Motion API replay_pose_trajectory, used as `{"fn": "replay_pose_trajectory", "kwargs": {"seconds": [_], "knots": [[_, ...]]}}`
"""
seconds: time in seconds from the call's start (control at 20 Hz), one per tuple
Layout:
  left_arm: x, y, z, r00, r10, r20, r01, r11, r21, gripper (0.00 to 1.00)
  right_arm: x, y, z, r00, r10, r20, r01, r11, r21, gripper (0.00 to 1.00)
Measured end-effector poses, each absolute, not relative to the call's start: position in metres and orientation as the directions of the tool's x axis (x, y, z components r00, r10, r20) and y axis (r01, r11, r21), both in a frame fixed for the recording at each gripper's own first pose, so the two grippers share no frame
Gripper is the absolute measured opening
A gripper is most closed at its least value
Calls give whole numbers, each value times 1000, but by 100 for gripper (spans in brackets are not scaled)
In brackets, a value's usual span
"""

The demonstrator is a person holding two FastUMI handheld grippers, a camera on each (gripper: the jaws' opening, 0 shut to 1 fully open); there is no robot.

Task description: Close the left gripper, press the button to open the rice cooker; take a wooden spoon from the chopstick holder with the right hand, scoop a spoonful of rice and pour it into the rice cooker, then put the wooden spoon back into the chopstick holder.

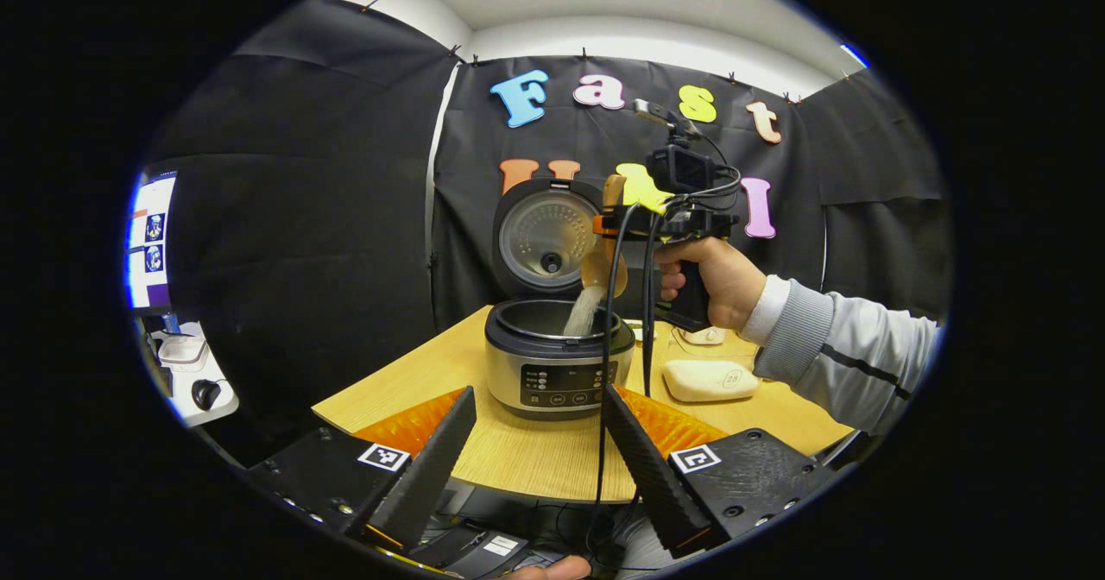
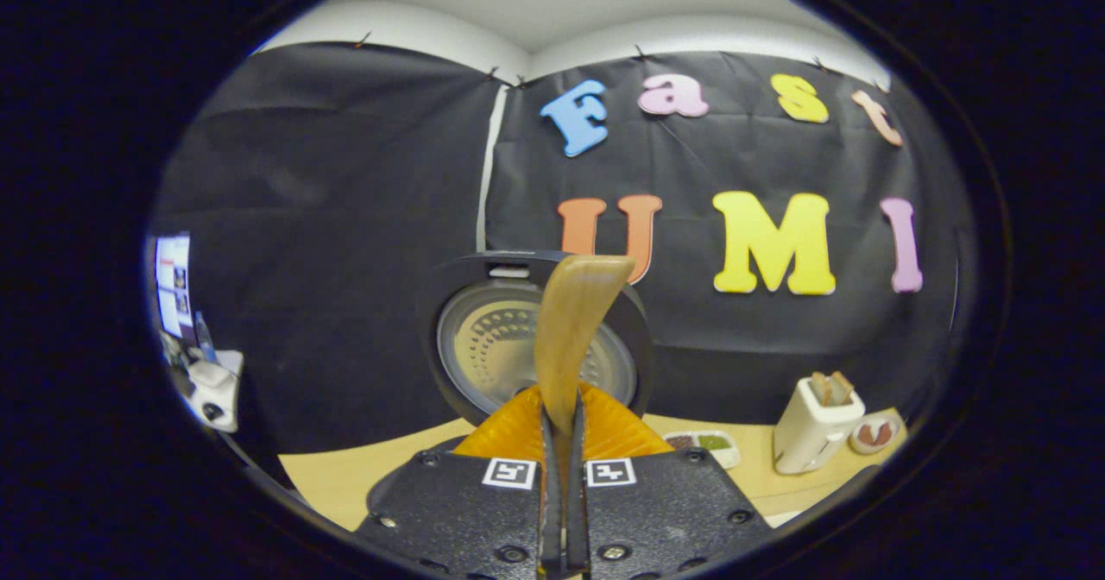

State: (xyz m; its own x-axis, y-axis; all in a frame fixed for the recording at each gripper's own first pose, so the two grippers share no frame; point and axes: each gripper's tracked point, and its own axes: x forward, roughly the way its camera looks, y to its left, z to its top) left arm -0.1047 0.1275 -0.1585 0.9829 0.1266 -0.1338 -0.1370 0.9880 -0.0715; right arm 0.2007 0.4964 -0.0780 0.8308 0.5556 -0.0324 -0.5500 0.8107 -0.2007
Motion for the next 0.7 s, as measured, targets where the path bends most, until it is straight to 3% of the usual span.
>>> {"fn": "replay_pose_trajectory", "kwargs": {"seconds": [0.25, 0.7], "knots": [[-104, 129, -161, 982, 124, -142, -136, 987, -81, 95, 184, 511, -81, 819, 574, -15, -539, 759, -364, 8], [-101, 127, -156, 982, 130, -136, -145, 984, -103, 95, 176, 462, -58, 841, 541, 33, -507, 807, -303, 8]]}}
